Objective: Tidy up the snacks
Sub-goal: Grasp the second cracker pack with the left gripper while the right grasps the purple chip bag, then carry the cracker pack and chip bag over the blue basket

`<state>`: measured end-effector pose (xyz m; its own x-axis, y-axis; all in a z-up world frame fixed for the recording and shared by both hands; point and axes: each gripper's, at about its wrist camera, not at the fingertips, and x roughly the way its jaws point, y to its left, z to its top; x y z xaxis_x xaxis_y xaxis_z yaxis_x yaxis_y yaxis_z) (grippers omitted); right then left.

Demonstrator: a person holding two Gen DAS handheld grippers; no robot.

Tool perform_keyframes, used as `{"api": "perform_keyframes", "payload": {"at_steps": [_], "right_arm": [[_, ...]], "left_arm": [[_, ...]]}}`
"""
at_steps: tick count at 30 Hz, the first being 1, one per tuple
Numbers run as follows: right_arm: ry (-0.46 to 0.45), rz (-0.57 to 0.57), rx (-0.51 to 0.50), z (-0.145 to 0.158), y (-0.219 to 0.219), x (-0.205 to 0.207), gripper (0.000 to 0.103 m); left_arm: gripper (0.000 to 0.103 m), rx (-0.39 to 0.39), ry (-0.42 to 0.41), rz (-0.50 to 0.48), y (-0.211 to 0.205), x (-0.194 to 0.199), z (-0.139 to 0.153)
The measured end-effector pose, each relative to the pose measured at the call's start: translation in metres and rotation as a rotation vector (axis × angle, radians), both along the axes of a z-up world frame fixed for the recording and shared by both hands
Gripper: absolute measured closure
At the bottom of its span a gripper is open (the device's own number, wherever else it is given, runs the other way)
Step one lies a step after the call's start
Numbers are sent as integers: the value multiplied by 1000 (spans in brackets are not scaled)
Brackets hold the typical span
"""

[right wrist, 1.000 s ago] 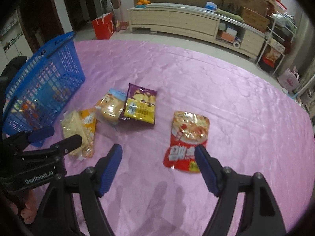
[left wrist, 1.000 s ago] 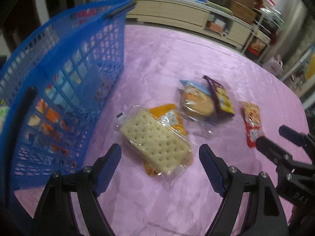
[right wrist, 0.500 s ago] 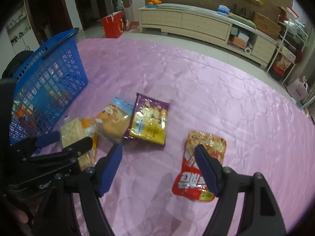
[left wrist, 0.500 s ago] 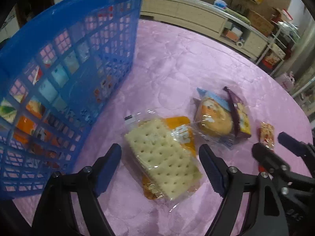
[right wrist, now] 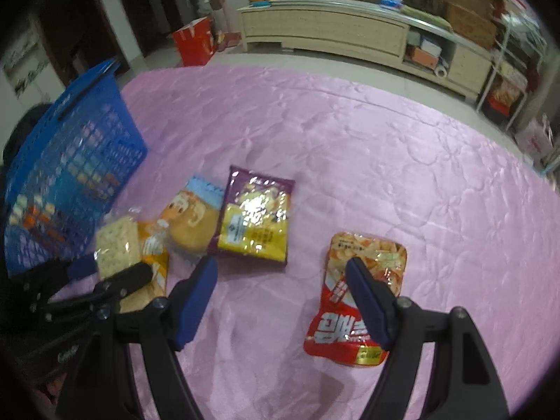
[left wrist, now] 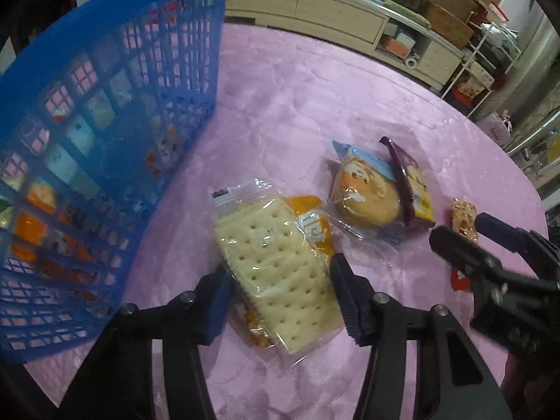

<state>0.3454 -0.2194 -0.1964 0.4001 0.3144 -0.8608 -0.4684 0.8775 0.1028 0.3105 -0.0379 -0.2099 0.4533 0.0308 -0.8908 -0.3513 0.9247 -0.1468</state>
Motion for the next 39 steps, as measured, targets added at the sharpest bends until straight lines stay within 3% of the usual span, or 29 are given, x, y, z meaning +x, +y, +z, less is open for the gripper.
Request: {"api": "perform_keyframes", "payload": {"at_steps": [4,12,18,19,20,21,28,39], "right_arm": [[60,-44,73,-3,-1,17,23],[145,-52,119,-22,10,34,24],[110,-16,120,-23,15,35,26],[99,-8,109,-23,16,34,29],[99,4,123,-23,15,32,43],[115,13,151,-23,15,30,45],[83,30,110,-14,18,18,49],[-16,-13,114,30,3,-25,49]], "left_arm": [[52,24,-38,-33,-3,-5,11],[52,66,-97,-69,-5,13,23],[52,75,-111,-61,6,25,18],[52,75,-111,-59,7,26,18],[52,74,-111,-60,8,28,18],[52,74,-112,-63,7,30,18],[52,66,-122,-107,-3,20,20],[52,79,-157,-155,-13,-1,42]]}}
